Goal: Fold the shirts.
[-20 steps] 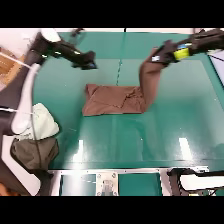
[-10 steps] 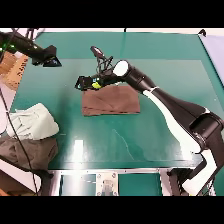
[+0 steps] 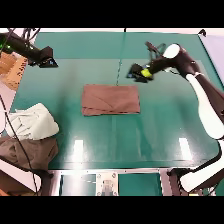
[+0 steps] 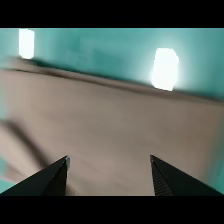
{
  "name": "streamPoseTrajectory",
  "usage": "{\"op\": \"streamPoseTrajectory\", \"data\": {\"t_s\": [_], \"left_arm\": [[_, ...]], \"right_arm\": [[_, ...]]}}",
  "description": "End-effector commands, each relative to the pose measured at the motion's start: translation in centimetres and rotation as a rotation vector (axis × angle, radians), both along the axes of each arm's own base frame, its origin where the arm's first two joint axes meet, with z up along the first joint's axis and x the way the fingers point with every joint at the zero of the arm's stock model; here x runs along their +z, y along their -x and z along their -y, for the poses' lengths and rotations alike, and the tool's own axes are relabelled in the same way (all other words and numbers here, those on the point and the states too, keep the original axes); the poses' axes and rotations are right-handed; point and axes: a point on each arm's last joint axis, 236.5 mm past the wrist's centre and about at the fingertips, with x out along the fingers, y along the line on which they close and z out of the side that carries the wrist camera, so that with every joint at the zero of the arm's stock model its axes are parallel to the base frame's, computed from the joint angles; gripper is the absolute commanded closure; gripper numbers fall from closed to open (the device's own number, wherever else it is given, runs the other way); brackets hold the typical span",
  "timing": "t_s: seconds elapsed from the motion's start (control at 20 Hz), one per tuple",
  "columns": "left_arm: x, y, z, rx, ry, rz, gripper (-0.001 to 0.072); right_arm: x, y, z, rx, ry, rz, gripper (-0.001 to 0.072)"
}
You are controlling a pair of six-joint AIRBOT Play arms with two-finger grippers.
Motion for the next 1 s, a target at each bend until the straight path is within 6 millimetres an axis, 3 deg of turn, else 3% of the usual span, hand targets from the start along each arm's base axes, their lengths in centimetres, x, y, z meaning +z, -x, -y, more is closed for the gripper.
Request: {"op": "streamPoseTrajectory", "data": {"t_s": [0.0, 0.15, 0.35, 0.45, 0.5, 0.55, 0.65, 0.8, 0.95], "left_arm": [[0.0, 0.0, -0.1, 0.001, -0.003, 0.002, 0.0689], [0.0, -0.2, -0.1, 0.004, -0.002, 0.007, 0.0689], [0.0, -0.2, 0.1, 0.015, 0.002, 0.002, 0.0689], [0.0, -0.2, 0.1, 0.014, 0.003, 0.002, 0.0690], [0.0, -0.2, 0.1, 0.014, 0.003, 0.002, 0.0689], [0.0, -0.2, 0.1, 0.014, 0.002, 0.001, 0.0689], [0.0, -0.2, 0.1, 0.014, 0.003, 0.001, 0.0690], [0.0, -0.2, 0.1, 0.014, 0.002, 0.001, 0.0689], [0.0, -0.2, 0.1, 0.013, 0.002, 0.002, 0.0689]], "right_arm": [[-5.1, 3.4, 7.2, -0.086, -0.001, -0.177, 0.0143], [-8.5, 4.7, 5.5, -0.080, -0.137, -0.225, 0.0108], [-9.8, 5.0, -0.4, -0.015, -0.295, -0.252, 0.0108], [-9.2, 4.5, -3.3, 0.001, -0.362, -0.224, 0.0111], [-8.6, 4.2, -4.2, 0.010, -0.387, -0.204, 0.0262], [-7.6, 3.7, -4.8, 0.025, -0.411, -0.174, 0.0679], [-5.0, 2.1, -4.8, 0.043, -0.435, -0.120, 0.0695], [2.4, -0.5, -2.2, 0.041, -0.410, 0.036, 0.0696], [10.3, -1.6, 5.3, -0.051, -0.194, 0.231, 0.0698]]}}
